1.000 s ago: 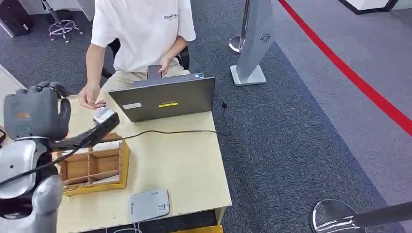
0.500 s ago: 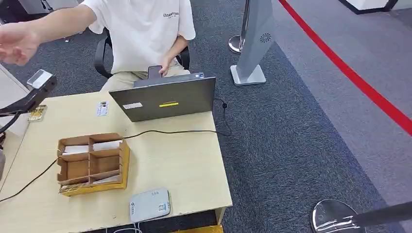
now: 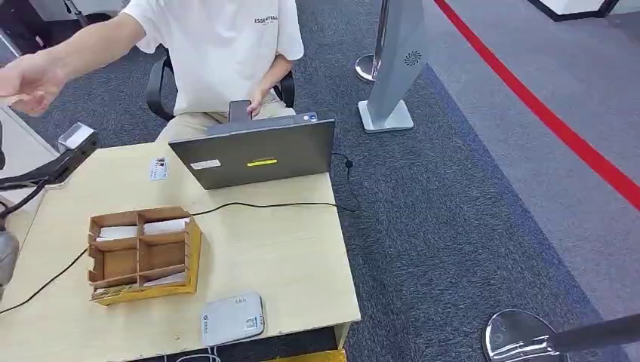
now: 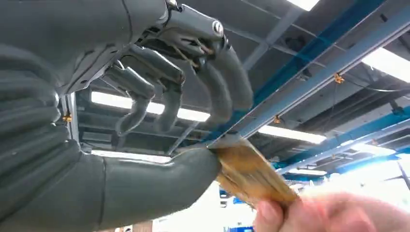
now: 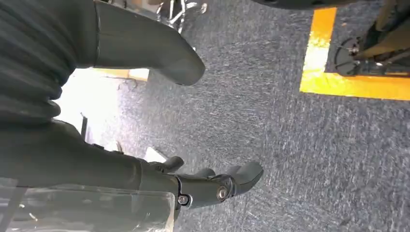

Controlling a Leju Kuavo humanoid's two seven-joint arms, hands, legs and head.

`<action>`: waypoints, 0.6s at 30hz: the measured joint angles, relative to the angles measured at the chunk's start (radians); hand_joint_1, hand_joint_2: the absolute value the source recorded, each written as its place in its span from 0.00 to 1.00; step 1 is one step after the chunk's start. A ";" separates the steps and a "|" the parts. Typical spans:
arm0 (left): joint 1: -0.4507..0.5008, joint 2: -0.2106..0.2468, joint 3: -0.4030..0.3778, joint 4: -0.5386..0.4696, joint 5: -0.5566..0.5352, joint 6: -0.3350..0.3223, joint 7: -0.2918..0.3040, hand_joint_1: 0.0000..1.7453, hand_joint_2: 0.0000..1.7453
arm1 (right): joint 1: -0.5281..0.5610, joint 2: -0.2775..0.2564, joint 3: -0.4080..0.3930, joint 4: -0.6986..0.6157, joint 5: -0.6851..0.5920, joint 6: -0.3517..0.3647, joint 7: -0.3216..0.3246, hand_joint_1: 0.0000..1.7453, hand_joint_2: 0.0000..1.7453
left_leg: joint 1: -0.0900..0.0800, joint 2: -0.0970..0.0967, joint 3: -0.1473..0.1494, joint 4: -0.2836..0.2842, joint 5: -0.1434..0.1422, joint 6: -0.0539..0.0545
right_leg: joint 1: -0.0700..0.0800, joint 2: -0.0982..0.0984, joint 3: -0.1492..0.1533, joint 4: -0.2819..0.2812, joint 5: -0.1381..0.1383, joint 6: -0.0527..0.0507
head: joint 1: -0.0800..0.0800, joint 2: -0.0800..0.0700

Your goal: Pass the card to the sensor for recognition and then transmit it.

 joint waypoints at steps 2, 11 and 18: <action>0.003 -0.002 0.000 0.000 0.000 0.002 0.000 0.00 1.00 | 0.000 0.000 0.003 0.000 0.000 -0.001 0.000 0.00 1.00 | 0.000 0.000 0.000 0.000 0.000 0.000 | 0.000 0.000 0.000 0.000 0.000 0.000 | 0.000 0.000; 0.028 -0.002 0.013 0.000 0.000 0.001 0.008 0.00 1.00 | -0.001 -0.001 0.009 0.000 0.000 0.003 0.006 0.00 1.00 | 0.000 0.000 0.000 0.000 0.000 0.000 | 0.000 0.000 0.000 0.000 0.000 0.000 | 0.000 0.000; 0.073 -0.002 0.077 0.000 0.000 0.004 0.011 0.00 1.00 | -0.002 -0.001 0.006 0.000 0.001 0.003 0.013 0.00 1.00 | 0.000 0.000 0.000 0.000 0.000 0.000 | 0.000 0.000 0.000 0.000 0.000 0.000 | 0.000 0.000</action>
